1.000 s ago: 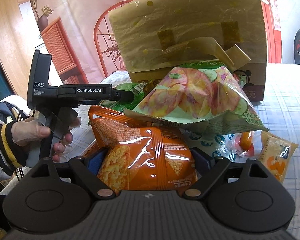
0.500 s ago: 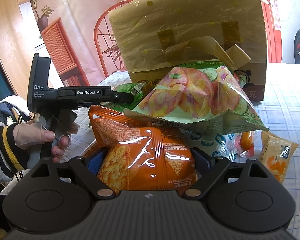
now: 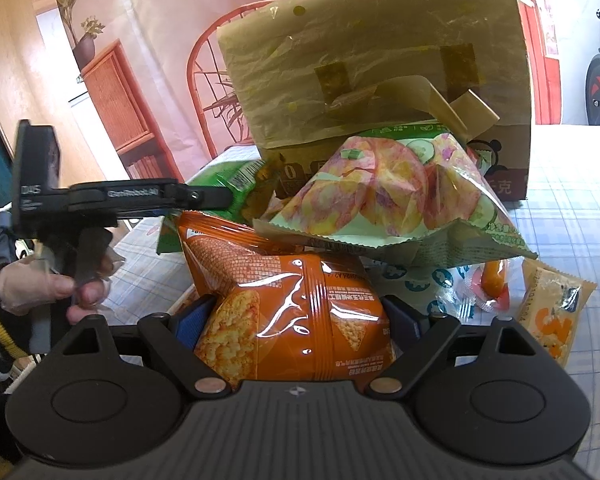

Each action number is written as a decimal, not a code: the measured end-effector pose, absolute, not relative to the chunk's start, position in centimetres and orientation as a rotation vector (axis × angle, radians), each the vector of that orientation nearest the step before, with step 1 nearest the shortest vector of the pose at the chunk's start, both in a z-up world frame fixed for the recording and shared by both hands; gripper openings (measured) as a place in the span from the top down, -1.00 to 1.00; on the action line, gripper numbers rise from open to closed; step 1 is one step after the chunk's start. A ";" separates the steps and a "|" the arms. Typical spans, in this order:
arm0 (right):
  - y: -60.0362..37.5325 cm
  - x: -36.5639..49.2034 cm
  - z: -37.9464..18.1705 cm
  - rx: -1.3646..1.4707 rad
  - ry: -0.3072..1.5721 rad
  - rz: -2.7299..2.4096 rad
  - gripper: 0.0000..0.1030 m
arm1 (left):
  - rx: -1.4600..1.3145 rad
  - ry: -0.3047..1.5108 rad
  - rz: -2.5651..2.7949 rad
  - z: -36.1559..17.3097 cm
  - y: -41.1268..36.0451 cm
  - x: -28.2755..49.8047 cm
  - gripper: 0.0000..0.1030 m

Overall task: Organize snacks
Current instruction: 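Lift the green chip bag with the left tool while the right tool grasps the orange cracker bag, then carry both held bags up and over the cardboard box opening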

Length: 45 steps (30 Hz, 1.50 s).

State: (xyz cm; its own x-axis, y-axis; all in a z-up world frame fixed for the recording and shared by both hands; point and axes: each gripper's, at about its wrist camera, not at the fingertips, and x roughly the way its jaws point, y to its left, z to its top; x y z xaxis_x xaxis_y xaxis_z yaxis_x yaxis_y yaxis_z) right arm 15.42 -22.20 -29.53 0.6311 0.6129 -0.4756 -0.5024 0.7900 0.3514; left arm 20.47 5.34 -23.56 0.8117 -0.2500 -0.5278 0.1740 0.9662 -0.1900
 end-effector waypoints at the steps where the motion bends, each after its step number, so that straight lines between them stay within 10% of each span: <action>1: -22.3 15.3 -29.5 0.195 0.613 0.644 -0.73 | -0.134 0.573 -0.223 -23.2 5.3 20.2 -0.46; 45: -24.0 9.7 -24.5 0.245 0.486 0.678 -0.72 | -0.131 0.432 -0.254 -15.7 3.8 12.3 -0.48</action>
State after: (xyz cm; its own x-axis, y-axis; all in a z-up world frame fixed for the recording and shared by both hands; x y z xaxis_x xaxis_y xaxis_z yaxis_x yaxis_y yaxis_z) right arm 9.68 -23.98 -24.48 0.6736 0.6515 -0.3489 -0.5401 0.7562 0.3694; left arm 12.27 3.76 -15.73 0.8773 -0.2706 -0.3963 0.2155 0.9600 -0.1786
